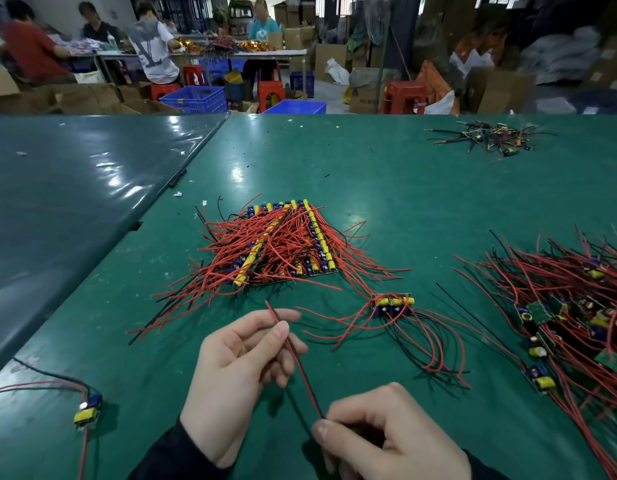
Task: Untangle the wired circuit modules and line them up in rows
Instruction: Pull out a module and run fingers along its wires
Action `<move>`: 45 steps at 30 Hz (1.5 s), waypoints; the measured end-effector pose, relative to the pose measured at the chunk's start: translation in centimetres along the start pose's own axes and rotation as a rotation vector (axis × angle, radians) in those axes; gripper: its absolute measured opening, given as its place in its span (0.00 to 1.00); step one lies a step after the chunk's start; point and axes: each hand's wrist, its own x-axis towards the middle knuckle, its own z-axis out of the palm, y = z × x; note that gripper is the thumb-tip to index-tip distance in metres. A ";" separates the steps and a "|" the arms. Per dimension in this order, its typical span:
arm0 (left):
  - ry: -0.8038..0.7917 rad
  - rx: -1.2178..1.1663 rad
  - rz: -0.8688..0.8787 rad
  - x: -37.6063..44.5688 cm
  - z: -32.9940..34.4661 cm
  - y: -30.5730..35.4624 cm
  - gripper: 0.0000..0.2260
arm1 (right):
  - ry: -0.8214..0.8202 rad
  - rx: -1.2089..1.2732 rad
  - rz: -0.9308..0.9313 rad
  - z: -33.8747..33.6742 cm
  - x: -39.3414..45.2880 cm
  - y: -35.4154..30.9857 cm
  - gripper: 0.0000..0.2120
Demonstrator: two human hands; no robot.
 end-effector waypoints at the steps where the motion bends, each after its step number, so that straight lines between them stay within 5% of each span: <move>1: 0.008 0.010 0.018 0.0 -0.1 0.0 0.09 | -0.004 -0.001 -0.002 0.0 0.0 -0.1 0.16; 16: 0.006 0.028 0.111 0.0 0.0 0.3 0.08 | -0.083 0.252 0.138 -0.3 0.1 -0.7 0.15; 26: -0.051 0.183 0.457 -1.5 1.3 0.4 0.07 | 0.038 0.271 0.300 -0.4 0.5 0.0 0.24; 34: 0.181 -0.033 0.275 0.1 -0.3 0.9 0.09 | -0.035 0.383 0.120 0.0 0.4 -0.3 0.18; 40: 0.033 0.099 0.427 -1.0 0.4 0.7 0.04 | 0.157 0.231 0.211 -0.2 0.5 0.5 0.22; 45: 0.145 -0.109 0.254 -0.1 0.0 0.9 0.08 | 0.008 0.271 0.116 -0.7 0.5 0.2 0.19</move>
